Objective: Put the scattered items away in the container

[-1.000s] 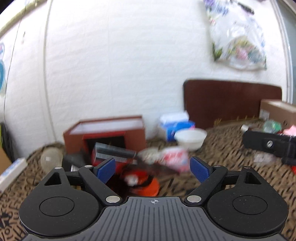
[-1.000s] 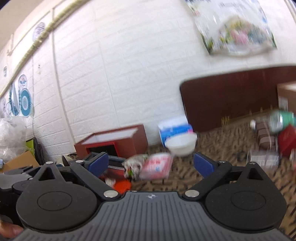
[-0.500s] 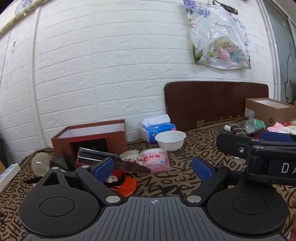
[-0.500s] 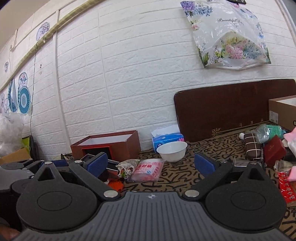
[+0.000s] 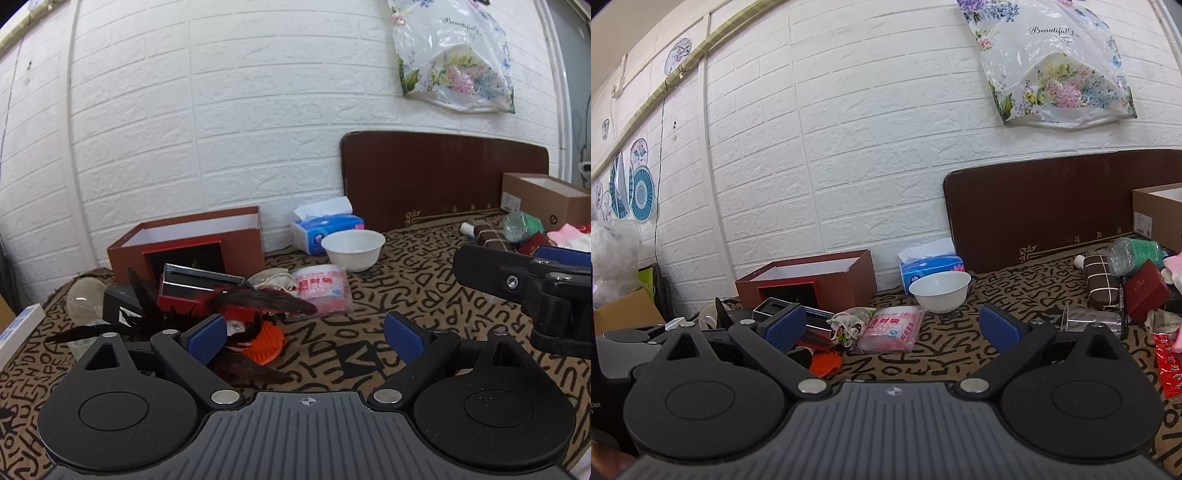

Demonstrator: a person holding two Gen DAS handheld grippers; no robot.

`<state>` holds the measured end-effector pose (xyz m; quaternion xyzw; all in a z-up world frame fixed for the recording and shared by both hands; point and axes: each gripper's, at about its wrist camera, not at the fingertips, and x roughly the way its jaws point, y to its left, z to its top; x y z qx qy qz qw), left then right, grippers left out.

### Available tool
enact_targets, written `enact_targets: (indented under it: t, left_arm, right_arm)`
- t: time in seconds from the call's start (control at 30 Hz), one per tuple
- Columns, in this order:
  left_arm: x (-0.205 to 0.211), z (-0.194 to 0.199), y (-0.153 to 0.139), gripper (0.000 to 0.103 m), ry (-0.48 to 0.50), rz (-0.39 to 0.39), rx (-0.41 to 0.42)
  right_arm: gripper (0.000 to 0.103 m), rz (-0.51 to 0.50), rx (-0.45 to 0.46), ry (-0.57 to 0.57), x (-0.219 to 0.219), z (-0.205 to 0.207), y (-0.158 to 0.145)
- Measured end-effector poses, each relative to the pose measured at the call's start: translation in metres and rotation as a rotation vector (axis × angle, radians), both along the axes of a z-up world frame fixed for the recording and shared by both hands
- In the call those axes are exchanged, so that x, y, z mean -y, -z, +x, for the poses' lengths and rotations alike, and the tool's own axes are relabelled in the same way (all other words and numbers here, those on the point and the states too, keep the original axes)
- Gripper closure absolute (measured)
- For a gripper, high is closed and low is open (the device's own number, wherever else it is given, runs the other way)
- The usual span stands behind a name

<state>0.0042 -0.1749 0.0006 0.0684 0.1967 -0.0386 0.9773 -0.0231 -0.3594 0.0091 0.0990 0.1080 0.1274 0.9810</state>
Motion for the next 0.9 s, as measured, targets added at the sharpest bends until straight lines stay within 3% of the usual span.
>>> enact_targets:
  t: [0.23,0.4,0.67,0.9]
  left_arm:
    - [-0.010,0.008,0.008,0.005,-0.062,0.068,-0.013]
    - [-0.032,0.015,0.008,0.005,-0.071,0.011,0.015]
    - [-0.023,0.014,0.014,0.005,-0.060,0.024,0.103]
    - [-0.014,0.019,0.026,0.005,-0.035,0.018,0.085]
  right_arm:
    - [0.003,-0.022,-0.027,-0.014,-0.008,0.010,0.008]
    - [0.003,-0.028,-0.048,-0.027,-0.014,0.024,0.015]
    - [0.003,-0.028,-0.079,-0.042,-0.014,0.040,0.027]
    - [0.003,-0.027,-0.075,-0.044,-0.006,0.045,0.030]
